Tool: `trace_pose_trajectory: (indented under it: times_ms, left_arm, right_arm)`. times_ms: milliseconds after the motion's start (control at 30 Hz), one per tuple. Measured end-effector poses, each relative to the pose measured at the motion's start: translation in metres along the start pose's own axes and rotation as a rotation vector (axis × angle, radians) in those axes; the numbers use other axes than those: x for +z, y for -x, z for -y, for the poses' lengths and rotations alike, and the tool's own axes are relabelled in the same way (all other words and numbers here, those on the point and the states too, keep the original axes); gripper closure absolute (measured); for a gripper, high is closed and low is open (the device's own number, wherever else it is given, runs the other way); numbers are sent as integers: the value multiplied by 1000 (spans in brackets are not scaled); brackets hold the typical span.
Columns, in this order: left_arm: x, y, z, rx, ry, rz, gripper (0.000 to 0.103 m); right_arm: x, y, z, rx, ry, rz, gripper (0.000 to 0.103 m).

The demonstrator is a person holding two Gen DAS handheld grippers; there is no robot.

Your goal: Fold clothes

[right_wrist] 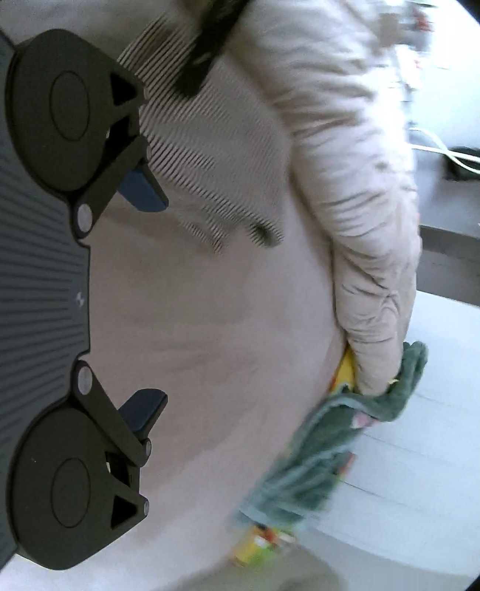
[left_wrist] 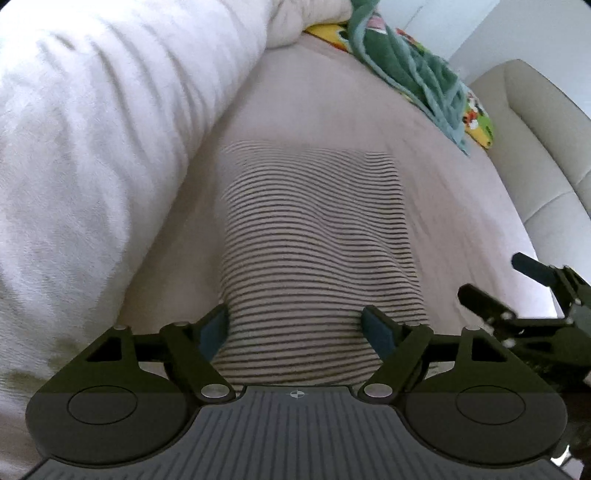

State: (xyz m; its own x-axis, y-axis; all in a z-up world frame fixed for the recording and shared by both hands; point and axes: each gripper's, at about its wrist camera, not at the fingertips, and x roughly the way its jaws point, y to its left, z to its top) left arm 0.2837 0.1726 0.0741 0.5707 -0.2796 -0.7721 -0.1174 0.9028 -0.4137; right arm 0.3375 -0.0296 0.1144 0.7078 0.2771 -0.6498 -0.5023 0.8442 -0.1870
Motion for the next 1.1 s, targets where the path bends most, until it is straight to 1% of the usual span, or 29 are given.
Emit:
trace_pose_trajectory:
  times_ms: [33, 67, 167, 267, 333, 367, 400, 433, 467, 500, 533, 567, 600, 633, 700, 733, 767, 833, 867, 900, 967, 1033, 1100]
  left_arm:
    - [-1, 0, 4, -4, -12, 5, 21]
    - [-1, -1, 7, 0, -24, 8, 21]
    - [-3, -1, 16, 10, -49, 16, 21]
    - [-2, 5, 19, -1, -56, 22, 21]
    - [3, 18, 14, -62, -36, 58, 21]
    - [6, 25, 12, -92, -26, 77, 18]
    - [8, 29, 8, -106, -5, 95, 16]
    - [8, 29, 4, -91, 12, 97, 13]
    - [9, 29, -1, -76, 29, 99, 14]
    - [8, 20, -4, -39, 23, 67, 15]
    - [4, 12, -6, -3, 9, 37, 19]
    - [1, 2, -6, 25, -5, 4, 20]
    - [-3, -6, -7, 36, -16, -27, 20]
    - [-6, -11, -4, 36, -28, -40, 20]
    - [-11, -18, 2, 38, -60, -52, 19]
    - [-11, -19, 7, 48, -84, -49, 18]
    - [-10, -21, 11, 60, -102, -48, 18]
    - [-11, -23, 14, 69, -114, -48, 17]
    - [-10, -24, 15, 68, -114, -47, 17]
    - [-9, -24, 15, 64, -116, -47, 17]
    - [-7, -24, 15, 66, -124, -48, 17]
    - [-7, -26, 15, 73, -124, -50, 17]
    - [-5, -28, 13, 72, -111, -49, 16]
  right_arm:
    - [3, 2, 5, 33, -41, -3, 1]
    - [9, -2, 7, 43, -65, -2, 1]
    - [20, -20, -2, 95, -125, 17, 1]
    - [17, -72, -14, 132, -113, -115, 0]
    - [12, -81, -13, 127, -115, -124, 0]
    - [9, -86, -12, 124, -116, -128, 0]
    - [6, -90, -11, 121, -117, -131, 0]
    - [4, -94, -10, 118, -118, -135, 0]
    - [3, -90, -11, 100, -101, -123, 0]
    - [4, -85, -11, 93, -89, -114, 0]
    - [7, -80, -9, 99, -102, -103, 0]
    - [11, -76, -7, 106, -115, -91, 0]
    - [17, -70, -4, 96, -133, -60, 0]
    - [24, -64, -1, 84, -150, -28, 0]
    - [41, -69, -1, 11, -160, 8, 0]
    - [48, -77, -1, -2, -165, 7, 0]
    - [52, -87, -2, 8, -168, -13, 0]
    - [53, -112, -10, 37, -127, -113, 0]
    - [50, -120, -15, 19, -98, -137, 0]
    - [46, -121, -17, -6, -72, -125, 0]
    - [45, -108, -17, -64, -55, -94, 0]
    - [44, -85, -12, -91, -78, -49, 0]
    - [37, -60, -3, -33, -135, -45, 0]
